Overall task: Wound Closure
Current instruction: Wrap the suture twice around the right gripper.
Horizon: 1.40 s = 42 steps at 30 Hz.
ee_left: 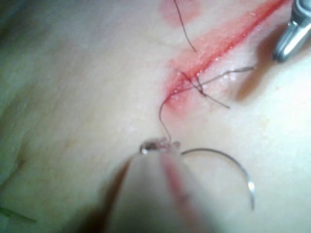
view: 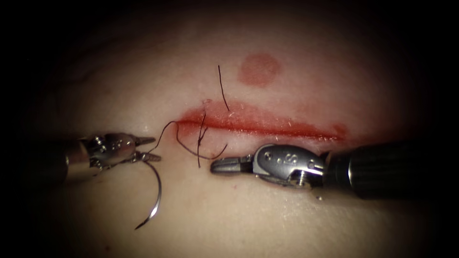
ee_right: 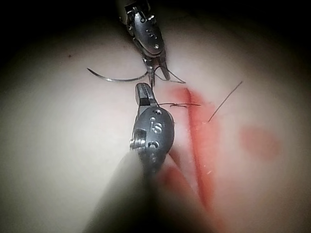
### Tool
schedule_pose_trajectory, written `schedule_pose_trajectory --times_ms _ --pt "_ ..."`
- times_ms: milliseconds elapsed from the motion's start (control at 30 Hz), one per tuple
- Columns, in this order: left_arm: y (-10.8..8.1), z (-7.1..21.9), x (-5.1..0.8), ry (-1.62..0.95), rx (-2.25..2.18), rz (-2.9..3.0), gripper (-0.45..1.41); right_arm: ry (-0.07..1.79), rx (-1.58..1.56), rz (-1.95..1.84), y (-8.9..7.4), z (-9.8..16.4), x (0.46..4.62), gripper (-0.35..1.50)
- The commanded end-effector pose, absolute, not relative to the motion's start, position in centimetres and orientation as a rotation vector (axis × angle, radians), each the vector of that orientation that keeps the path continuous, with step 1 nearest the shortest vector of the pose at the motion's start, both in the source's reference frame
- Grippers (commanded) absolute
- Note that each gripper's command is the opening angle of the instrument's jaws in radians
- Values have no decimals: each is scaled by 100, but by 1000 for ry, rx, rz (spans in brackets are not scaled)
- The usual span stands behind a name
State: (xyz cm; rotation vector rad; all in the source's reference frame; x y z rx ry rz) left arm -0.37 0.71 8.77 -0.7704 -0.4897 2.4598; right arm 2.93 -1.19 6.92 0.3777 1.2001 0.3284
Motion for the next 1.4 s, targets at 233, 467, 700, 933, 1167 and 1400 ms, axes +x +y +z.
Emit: schedule_pose_trajectory --times_ms 233,467,700,933,1167,1400 --pt "82 854 -37 -511 -833 2500 -35 1195 378 331 -125 697 298 5" --pt "99 808 -38 -426 -926 2527 -35 1239 332 387 -108 689 287 14" --pt "112 763 -43 -358 -1033 2552 -35 1255 314 438 -79 682 280 34" --pt "149 718 -42 -298 -1112 2562 -35 1311 320 467 -69 689 280 88" --pt "164 710 -39 -281 -1115 2579 -35 1406 498 433 -85 664 258 121" --pt "164 718 -32 -262 -1102 2587 -35 1444 593 361 -92 648 219 120"
